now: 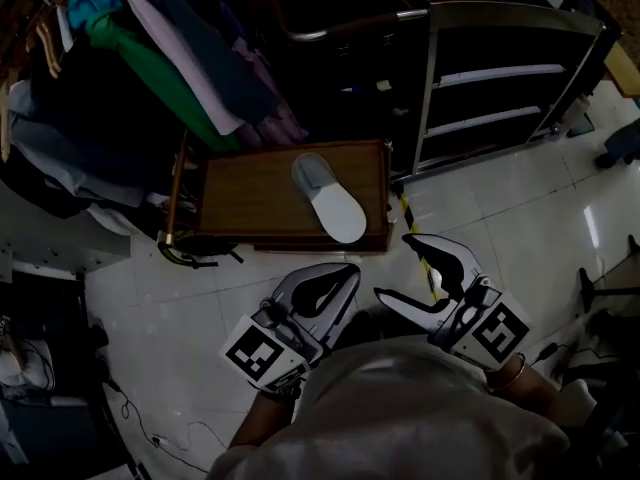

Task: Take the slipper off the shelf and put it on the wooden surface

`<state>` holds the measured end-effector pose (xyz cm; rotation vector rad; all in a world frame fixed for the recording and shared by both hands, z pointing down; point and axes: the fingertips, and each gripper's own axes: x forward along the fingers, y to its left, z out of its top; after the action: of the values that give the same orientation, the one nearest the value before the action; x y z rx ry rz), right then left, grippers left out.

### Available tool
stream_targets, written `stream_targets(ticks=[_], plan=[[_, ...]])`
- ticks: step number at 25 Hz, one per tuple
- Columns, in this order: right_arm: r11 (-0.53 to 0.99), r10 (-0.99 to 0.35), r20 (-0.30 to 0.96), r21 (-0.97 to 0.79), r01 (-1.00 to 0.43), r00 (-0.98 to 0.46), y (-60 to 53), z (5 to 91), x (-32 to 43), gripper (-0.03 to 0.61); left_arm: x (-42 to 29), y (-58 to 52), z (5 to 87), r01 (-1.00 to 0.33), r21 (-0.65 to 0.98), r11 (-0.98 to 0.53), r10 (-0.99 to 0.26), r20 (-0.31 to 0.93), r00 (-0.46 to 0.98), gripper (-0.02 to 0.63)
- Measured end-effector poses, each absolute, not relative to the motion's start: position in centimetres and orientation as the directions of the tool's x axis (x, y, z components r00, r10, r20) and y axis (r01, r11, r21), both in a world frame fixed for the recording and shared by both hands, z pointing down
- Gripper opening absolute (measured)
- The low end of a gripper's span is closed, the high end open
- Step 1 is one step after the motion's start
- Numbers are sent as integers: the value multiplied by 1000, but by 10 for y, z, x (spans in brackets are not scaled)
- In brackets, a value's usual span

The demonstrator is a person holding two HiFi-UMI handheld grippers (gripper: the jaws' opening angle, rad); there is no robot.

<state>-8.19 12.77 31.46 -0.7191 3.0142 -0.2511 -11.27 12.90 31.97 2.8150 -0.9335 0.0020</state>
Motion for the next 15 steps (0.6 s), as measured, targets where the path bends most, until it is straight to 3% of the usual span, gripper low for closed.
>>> stream_targets(ticks=[9,15], plan=[[898,-415,36,-142,-416,-909,141,313,-114,299,-129,151,336,-579,244,-778,-586,53,809,-3],[922,-360,13,-149,-357,-933,147,319,-123,305,-131,152,332,-594,212,-776,-600,41,799,-3]])
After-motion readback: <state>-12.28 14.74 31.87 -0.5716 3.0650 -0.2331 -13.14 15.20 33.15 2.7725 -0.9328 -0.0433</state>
